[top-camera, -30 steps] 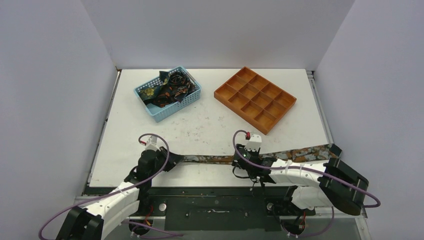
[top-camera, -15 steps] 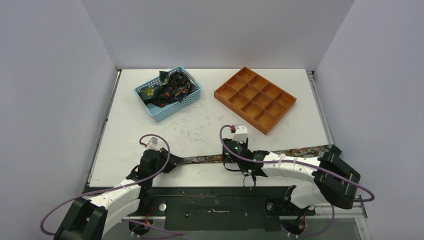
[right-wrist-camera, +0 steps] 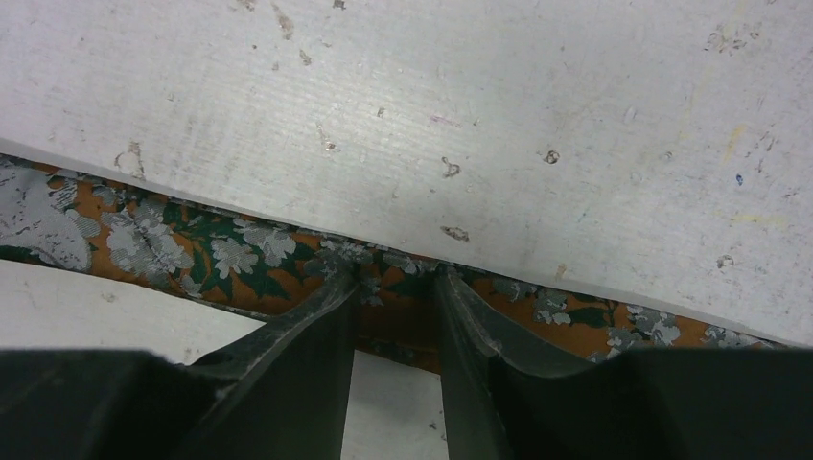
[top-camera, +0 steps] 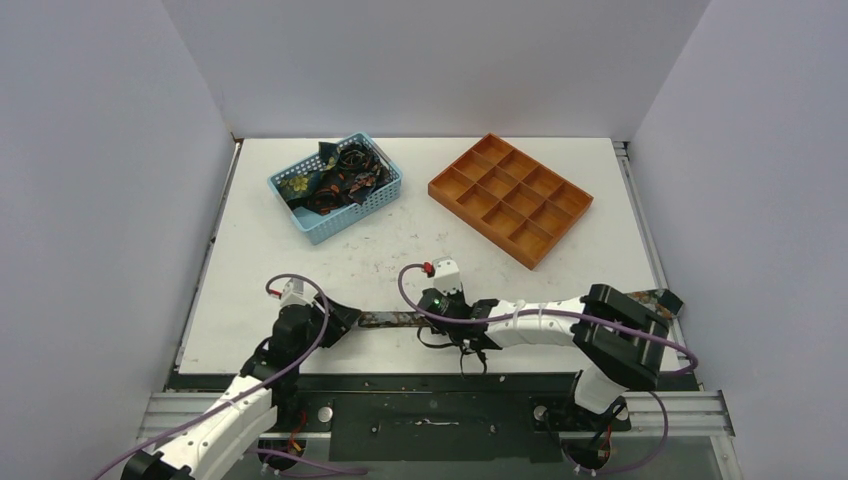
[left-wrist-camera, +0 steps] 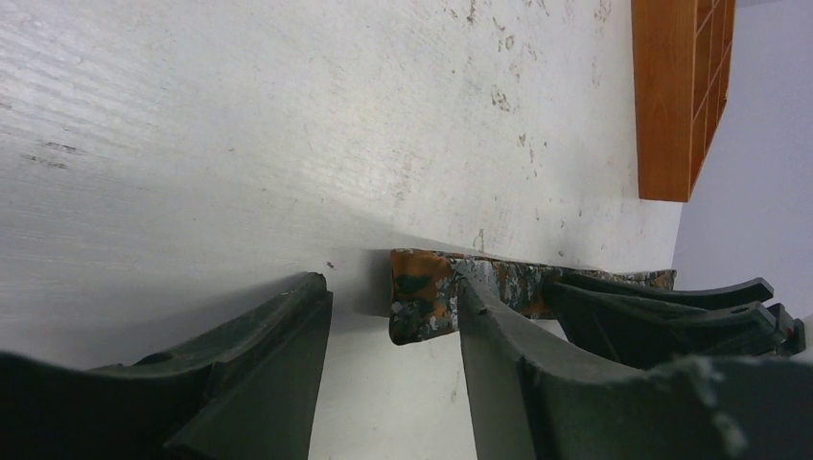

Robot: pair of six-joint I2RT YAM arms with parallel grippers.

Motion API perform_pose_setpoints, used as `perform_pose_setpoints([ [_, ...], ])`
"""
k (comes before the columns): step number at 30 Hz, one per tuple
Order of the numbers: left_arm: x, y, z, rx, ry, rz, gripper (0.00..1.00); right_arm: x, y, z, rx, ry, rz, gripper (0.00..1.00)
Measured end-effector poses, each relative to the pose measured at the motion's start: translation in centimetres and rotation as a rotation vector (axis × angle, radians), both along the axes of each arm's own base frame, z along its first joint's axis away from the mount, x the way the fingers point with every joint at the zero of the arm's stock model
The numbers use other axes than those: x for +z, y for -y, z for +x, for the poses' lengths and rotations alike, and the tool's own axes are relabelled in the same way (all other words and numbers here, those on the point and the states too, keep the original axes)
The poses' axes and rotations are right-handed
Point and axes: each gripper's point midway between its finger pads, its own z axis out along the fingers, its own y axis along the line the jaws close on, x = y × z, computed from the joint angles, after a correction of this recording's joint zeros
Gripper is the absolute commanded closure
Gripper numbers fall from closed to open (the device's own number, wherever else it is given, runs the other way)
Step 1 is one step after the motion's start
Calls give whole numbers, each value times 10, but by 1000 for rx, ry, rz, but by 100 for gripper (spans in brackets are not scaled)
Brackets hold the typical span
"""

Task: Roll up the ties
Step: Roll the tie at the center of the board.

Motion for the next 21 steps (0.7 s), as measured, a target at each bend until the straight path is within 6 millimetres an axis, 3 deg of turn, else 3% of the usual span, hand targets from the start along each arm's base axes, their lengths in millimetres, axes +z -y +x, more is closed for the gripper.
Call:
perform_pose_setpoints([
  [5,-3,-3,-1,9,-11,10,57,-1,-4,-5,17,-1,-3,84],
  [12,-6,0,2,6,-18,10,59,-1,-8,-11,27,6,-3,94],
  [21,-6,0,3,5,-17,10,61,8,-5,-19,20,17,-4,95],
])
